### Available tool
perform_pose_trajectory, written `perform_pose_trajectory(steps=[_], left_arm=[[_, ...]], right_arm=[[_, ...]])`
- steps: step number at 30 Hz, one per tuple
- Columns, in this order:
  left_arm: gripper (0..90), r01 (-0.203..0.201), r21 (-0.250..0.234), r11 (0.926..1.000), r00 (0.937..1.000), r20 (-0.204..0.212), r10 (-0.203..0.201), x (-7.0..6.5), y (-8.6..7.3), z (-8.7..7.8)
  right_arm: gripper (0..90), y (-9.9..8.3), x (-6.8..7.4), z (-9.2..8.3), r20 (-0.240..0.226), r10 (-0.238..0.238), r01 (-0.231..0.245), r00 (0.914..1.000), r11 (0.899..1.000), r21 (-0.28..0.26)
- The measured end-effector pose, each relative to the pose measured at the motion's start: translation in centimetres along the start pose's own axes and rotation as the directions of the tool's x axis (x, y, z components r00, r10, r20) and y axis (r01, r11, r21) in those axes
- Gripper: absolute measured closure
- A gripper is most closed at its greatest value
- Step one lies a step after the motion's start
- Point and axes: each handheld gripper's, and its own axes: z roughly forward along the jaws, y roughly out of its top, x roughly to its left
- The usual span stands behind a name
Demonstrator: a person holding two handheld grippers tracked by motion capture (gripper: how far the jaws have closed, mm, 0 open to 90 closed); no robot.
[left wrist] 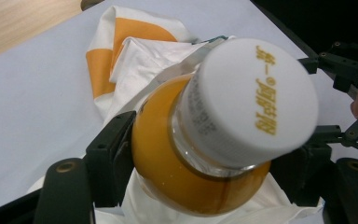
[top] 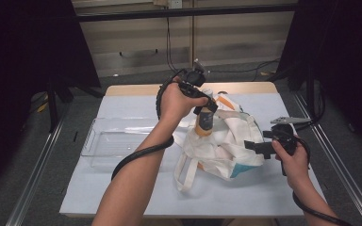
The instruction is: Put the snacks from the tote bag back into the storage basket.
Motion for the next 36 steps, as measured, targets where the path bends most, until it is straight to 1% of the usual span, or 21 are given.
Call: perform_pose_trajectory(steps=[2,4,5,6,8,9,11,12,14,18,19,20,21,23,24,26,29,30,33,35,36], left_arm=[[30.2,0.005,0.004,1.0000,1.0000,0.003,-0.005,0.2,0.0,-0.3],[30.2,0.004,0.002,1.0000,1.0000,-0.002,-0.004,0.3,0.0,-0.5],[30.2,-0.005,0.006,1.0000,1.0000,-0.006,0.005,0.4,-0.1,-0.6],[30.2,0.007,0.001,1.0000,1.0000,-0.006,-0.007,0.4,-0.1,-0.7],[30.2,0.006,0.007,1.0000,1.0000,-0.003,-0.006,0.6,-0.1,-0.9],[30.2,0.007,-0.002,1.0000,1.0000,-0.005,-0.007,0.6,-0.1,-0.9],[30.2,0.000,0.005,1.0000,1.0000,-0.001,0.000,0.8,-0.2,-1.2],[30.2,-0.001,0.001,1.0000,1.0000,0.000,0.001,0.9,-0.2,-1.2],[30.2,0.002,0.009,1.0000,1.0000,-0.002,-0.002,1.1,-0.2,-1.5],[30.2,-0.003,0.010,0.9999,0.9999,-0.014,0.003,1.3,-0.3,-1.9],[30.2,-0.006,0.019,0.9998,0.9999,-0.014,0.006,1.4,-0.3,-2.1],[30.2,0.001,0.012,0.9999,0.9999,-0.017,0.000,1.4,-0.3,-2.2],[30.2,-0.004,0.017,0.9999,0.9999,-0.016,0.004,1.5,-0.3,-2.3],[30.2,-0.001,0.008,1.0000,0.9998,-0.018,0.001,1.7,-0.4,-2.5],[30.2,0.007,0.010,0.9999,0.9998,-0.017,-0.007,1.8,-0.5,-2.6],[30.2,-0.002,0.018,0.9998,0.9998,-0.021,0.003,2.2,-0.6,-2.9],[30.2,0.013,0.011,0.9999,0.9996,-0.027,-0.013,2.6,-0.9,-3.3],[30.2,0.018,0.010,0.9998,0.9996,-0.023,-0.018,2.7,-0.9,-3.4],[30.2,0.014,0.005,0.9999,0.9994,-0.032,-0.014,3.0,-1.0,-3.8],[30.2,0.023,-0.003,0.9997,0.9992,-0.034,-0.024,3.1,-1.1,-4.1],[30.2,0.021,0.001,0.9998,0.9992,-0.032,-0.021,3.2,-1.1,-4.2]], right_arm=[[2.5,0.0,0.0,0.0,0.000,0.003,-0.003,1.0000,1.000,0.003],[2.5,0.0,0.1,0.0,-0.001,0.001,-0.001,1.0000,1.000,0.005],[2.5,0.0,0.1,0.1,-0.005,-0.001,0.001,1.0000,1.000,0.005],[2.5,0.0,0.1,0.1,-0.003,0.000,0.000,1.0000,1.000,0.004],[2.5,0.0,0.1,0.1,-0.003,-0.001,0.001,1.0000,1.000,0.005],[2.5,0.0,0.2,0.1,-0.003,0.000,0.000,1.0000,1.000,0.005],[2.5,0.0,0.2,0.1,-0.005,-0.002,0.002,1.0000,1.000,0.004],[2.5,0.0,0.2,0.1,-0.005,-0.001,0.001,1.0000,1.000,0.003],[2.5,0.1,0.2,0.1,-0.007,-0.004,0.004,1.0000,1.000,0.002],[2.5,0.1,0.3,0.1,-0.009,-0.005,0.005,1.0000,1.000,0.002],[2.5,0.1,0.3,0.1,-0.008,-0.005,0.005,1.0000,1.000,0.003],[2.5,0.1,0.3,0.1,-0.010,-0.006,0.006,0.9999,1.000,0.004],[2.5,0.1,0.3,0.1,-0.010,-0.008,0.008,0.9999,1.000,0.003],[2.5,0.1,0.4,0.1,-0.011,-0.006,0.006,0.9999,1.000,0.002],[2.5,0.1,0.4,0.1,-0.009,-0.007,0.007,0.9999,1.000,0.002],[2.5,0.1,0.4,0.1,-0.009,-0.006,0.006,0.9999,1.000,0.005],[2.5,0.1,0.4,0.1,-0.009,-0.005,0.005,0.9999,1.000,0.007],[2.5,0.1,0.4,0.2,-0.012,-0.008,0.008,0.9999,1.000,0.008],[2.5,0.1,0.5,0.2,-0.010,-0.010,0.010,0.9999,1.000,0.013],[2.5,0.1,0.5,0.2,-0.014,-0.011,0.011,0.9998,1.000,0.013],[2.5,0.1,0.5,0.2,-0.012,-0.012,0.012,0.9999,1.000,0.012]])
